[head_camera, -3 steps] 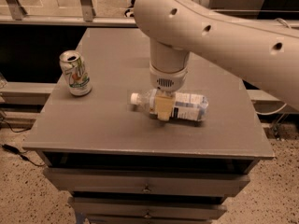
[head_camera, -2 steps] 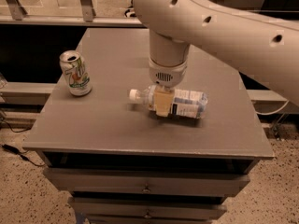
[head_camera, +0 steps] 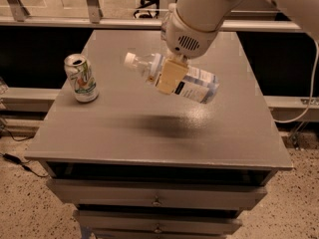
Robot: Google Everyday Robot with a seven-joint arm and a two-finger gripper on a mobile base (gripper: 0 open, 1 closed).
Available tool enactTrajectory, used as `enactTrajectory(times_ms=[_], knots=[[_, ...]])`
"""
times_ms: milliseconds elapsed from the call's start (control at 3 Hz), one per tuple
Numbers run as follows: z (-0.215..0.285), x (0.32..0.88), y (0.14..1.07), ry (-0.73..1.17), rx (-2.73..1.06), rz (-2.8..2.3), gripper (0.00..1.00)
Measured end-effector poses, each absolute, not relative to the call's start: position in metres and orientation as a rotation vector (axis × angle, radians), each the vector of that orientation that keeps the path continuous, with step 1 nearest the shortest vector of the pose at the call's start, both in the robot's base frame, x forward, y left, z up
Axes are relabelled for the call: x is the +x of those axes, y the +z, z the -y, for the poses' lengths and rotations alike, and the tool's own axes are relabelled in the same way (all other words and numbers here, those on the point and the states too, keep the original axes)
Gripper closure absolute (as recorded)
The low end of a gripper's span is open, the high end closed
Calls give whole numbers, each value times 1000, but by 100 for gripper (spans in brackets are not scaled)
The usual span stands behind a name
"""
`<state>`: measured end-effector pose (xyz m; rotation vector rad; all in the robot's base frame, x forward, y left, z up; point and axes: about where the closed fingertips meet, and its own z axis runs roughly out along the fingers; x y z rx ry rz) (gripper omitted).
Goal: Place blue plastic bottle upright
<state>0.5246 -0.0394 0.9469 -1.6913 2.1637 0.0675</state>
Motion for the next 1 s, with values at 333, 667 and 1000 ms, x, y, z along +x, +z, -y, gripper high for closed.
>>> enactTrajectory(times_ms=[333,667,1000], knots=[[27,521,992,233,-1601,-1888,100],[29,515,1016,363,-1514,-1659,100],[39,508,1025,483,-1436,-1514,100]])
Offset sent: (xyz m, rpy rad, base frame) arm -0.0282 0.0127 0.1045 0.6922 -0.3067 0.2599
